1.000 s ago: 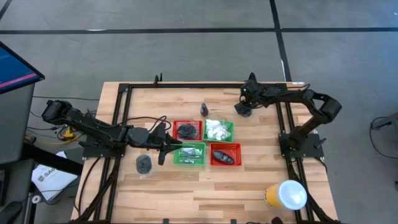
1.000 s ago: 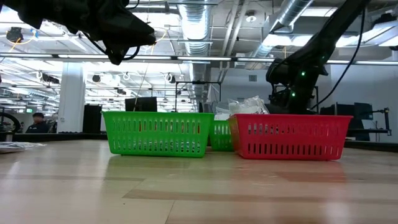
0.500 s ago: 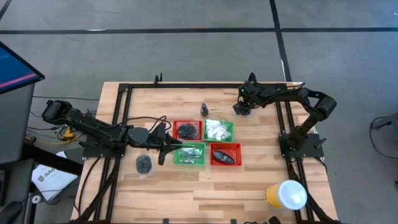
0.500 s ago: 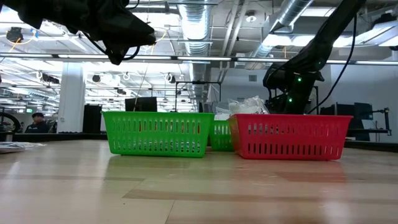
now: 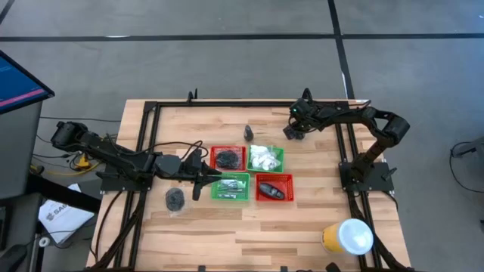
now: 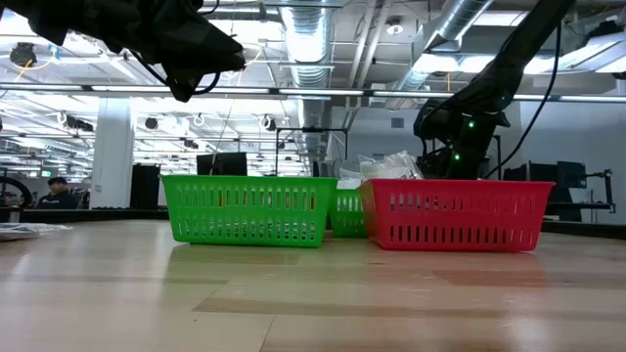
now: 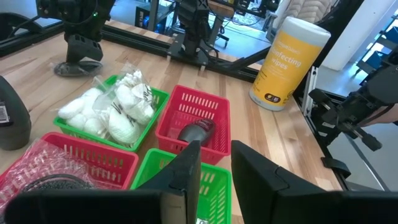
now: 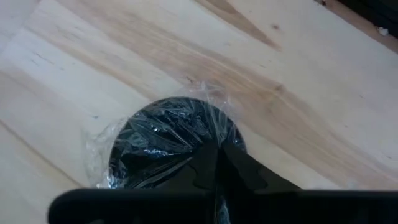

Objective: Pick & Place Travel size toiletries
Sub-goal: Put the black hairbrush into the left red basket

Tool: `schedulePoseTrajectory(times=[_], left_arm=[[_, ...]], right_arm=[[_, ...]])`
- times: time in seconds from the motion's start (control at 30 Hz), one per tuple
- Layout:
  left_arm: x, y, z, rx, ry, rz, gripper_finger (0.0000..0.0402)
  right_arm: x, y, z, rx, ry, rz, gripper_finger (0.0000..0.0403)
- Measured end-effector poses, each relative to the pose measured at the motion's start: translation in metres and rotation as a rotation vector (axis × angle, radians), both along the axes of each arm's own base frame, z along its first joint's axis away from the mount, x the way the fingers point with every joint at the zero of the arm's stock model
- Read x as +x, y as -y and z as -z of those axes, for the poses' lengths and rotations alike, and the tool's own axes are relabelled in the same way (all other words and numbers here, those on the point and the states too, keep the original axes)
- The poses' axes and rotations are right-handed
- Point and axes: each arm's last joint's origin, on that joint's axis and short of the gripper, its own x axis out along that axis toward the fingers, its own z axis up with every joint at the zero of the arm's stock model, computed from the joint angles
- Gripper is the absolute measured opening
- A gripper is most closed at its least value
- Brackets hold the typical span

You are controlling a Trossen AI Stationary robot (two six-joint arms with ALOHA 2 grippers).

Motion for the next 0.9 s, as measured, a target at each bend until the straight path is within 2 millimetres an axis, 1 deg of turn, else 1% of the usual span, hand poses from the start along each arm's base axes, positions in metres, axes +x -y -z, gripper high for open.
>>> schedulePoseTrajectory(times=[0.1,0.2,0.5,0.63,0.73,0.9], left_arm=[[0.0,0.0,0.0,0.0,0.0,0.0,0.0081],[0.0,0.0,0.0,0.0,0.0,0.0,0.0081],[0.0,0.0,0.0,0.0,0.0,0.0,0.0081],[0.0,0.0,0.0,0.0,0.001,0.0,0.0081],[0.0,0.0,0.0,0.0,0.001,0.0,0.0081],[0.0,0.0,-0.001,-0.002,0.007,0.0,0.0081]], right_arm=[[0.003,-0.001,-0.002,0.001,0.001,-0.009,0.0003],[0.008,-0.002,-0.005,0.014,-0.002,-0.027,0.0003],[0.025,-0.009,-0.025,0.001,0.002,-0.092,0.0],[0.026,-0.015,-0.044,-0.03,0.035,-0.116,0.0],[0.025,-0.023,-0.064,-0.07,0.086,-0.136,0.0],[0.022,-0.045,-0.1,-0.15,0.203,-0.191,0.0]])
